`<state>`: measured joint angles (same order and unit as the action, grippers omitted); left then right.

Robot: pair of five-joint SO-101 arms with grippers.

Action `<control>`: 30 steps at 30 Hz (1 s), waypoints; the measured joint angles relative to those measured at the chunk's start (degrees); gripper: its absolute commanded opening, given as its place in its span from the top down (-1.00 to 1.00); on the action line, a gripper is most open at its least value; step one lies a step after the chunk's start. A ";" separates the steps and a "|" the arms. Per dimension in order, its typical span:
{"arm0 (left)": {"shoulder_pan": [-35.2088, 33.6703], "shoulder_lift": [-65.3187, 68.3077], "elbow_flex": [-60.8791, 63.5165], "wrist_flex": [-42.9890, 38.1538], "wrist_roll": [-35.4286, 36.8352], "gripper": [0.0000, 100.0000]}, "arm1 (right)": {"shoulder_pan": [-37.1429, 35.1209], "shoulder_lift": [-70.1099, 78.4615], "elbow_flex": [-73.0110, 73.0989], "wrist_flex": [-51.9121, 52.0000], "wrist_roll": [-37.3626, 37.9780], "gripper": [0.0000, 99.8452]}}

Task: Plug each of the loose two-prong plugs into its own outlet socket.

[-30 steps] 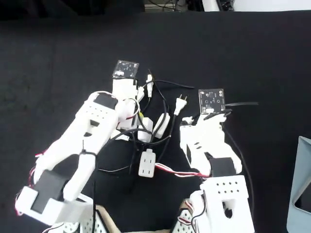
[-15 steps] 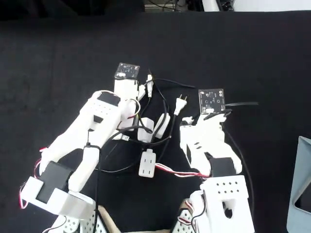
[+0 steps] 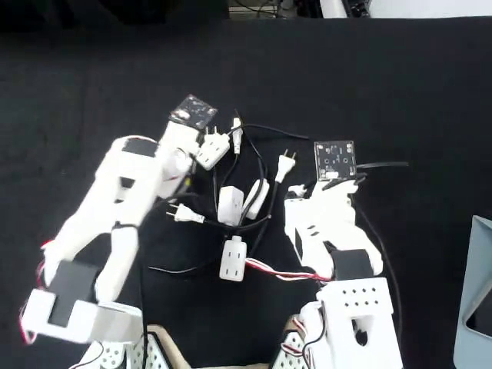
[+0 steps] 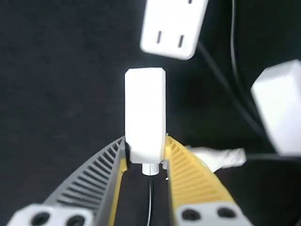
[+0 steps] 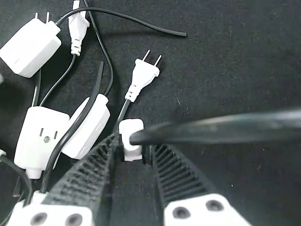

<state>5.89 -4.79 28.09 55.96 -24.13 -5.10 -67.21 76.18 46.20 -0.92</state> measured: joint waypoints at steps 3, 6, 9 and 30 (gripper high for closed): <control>-1.93 -4.92 0.09 2.29 -9.14 0.94 | 0.00 0.00 0.00 0.00 0.00 0.97; -3.25 -9.05 2.20 2.55 -17.58 0.94 | 0.00 0.00 0.00 0.00 0.00 0.97; -4.66 -10.73 6.24 0.44 -23.21 0.93 | 0.00 0.00 0.00 0.00 0.00 0.97; -14.24 -28.31 27.25 -23.47 -21.45 0.53 | -1.41 0.00 1.49 0.00 0.00 0.97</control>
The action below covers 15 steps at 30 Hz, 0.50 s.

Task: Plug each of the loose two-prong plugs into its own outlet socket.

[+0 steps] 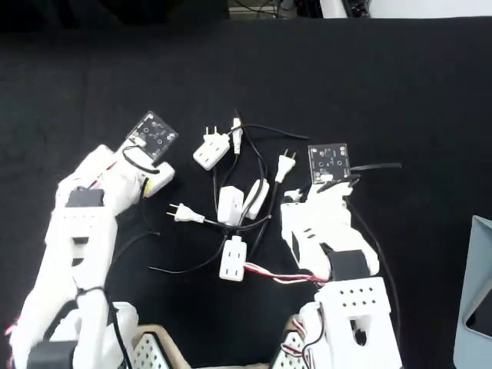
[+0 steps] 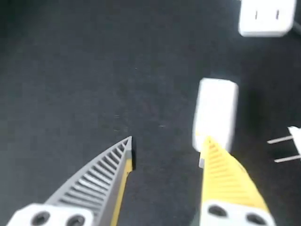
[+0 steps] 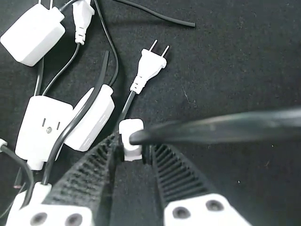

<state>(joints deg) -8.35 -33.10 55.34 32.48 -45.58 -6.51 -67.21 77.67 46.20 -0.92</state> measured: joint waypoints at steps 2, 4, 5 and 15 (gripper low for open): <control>-0.88 -2.02 0.18 0.00 0.26 0.53 | 0.00 0.00 0.00 0.00 0.00 0.97; -1.58 -2.37 0.18 -1.05 2.11 0.53 | 0.00 0.00 0.00 0.00 0.00 0.97; -2.02 -2.37 0.18 -2.29 3.43 0.53 | 0.00 0.00 0.00 0.00 0.00 0.97; -3.08 13.10 -2.55 -7.12 7.56 0.53 | 0.00 0.00 0.00 0.00 0.00 0.97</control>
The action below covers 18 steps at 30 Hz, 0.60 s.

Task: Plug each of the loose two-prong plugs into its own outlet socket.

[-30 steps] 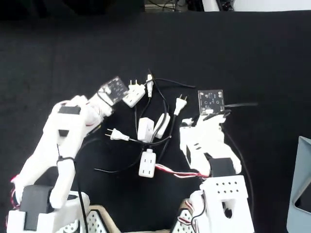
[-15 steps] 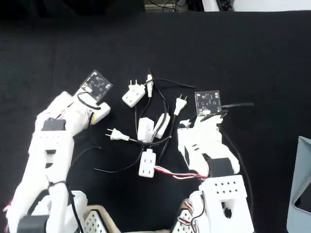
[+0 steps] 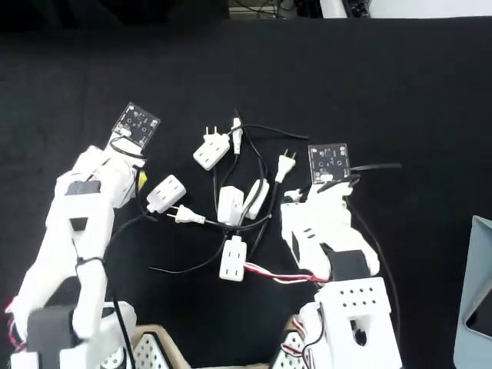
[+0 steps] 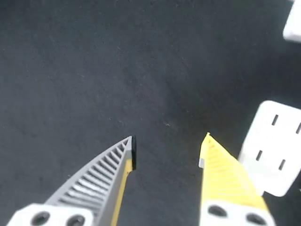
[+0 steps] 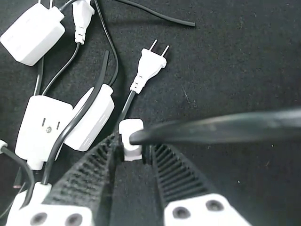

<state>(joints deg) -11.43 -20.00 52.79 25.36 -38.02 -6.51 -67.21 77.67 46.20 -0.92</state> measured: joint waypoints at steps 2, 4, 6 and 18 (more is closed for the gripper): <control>0.00 0.35 0.00 0.18 0.00 0.53 | 0.00 0.00 0.00 0.00 0.00 0.97; 0.00 0.26 -0.79 2.46 0.00 0.53 | 0.00 0.00 0.00 0.00 0.00 0.97; 0.00 -1.23 -1.32 6.33 0.00 0.53 | -1.49 0.00 -0.09 0.09 0.00 0.97; -9.49 -16.97 0.00 22.77 14.95 0.53 | -22.42 9.14 -18.90 5.98 0.00 0.98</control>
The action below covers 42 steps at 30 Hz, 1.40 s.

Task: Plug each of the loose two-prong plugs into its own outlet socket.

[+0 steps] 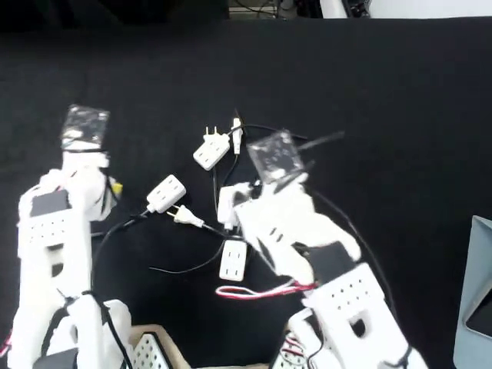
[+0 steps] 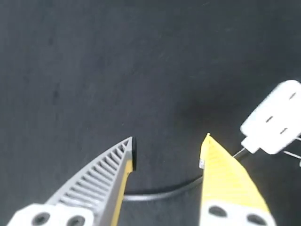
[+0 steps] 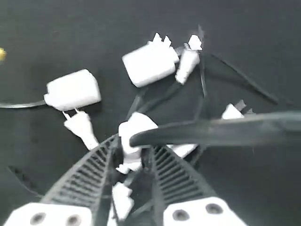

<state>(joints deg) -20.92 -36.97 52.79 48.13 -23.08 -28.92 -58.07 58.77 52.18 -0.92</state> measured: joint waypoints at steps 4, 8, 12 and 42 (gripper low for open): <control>-3.16 -1.67 4.75 -0.97 4.84 0.53 | -2.99 11.25 -7.30 -3.16 0.00 0.98; -4.31 -2.11 9.14 -4.40 9.32 0.53 | -4.04 21.98 -12.92 -7.03 0.00 0.98; -4.48 -2.11 12.66 -7.74 11.25 0.53 | -5.45 30.59 -17.05 -10.81 0.00 0.98; -5.63 -2.11 14.86 -9.41 11.60 0.53 | -9.93 64.44 -33.32 -18.90 2.29 0.98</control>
<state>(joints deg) -26.55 -39.08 67.65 38.73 -11.47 -38.86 6.37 25.45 33.27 1.36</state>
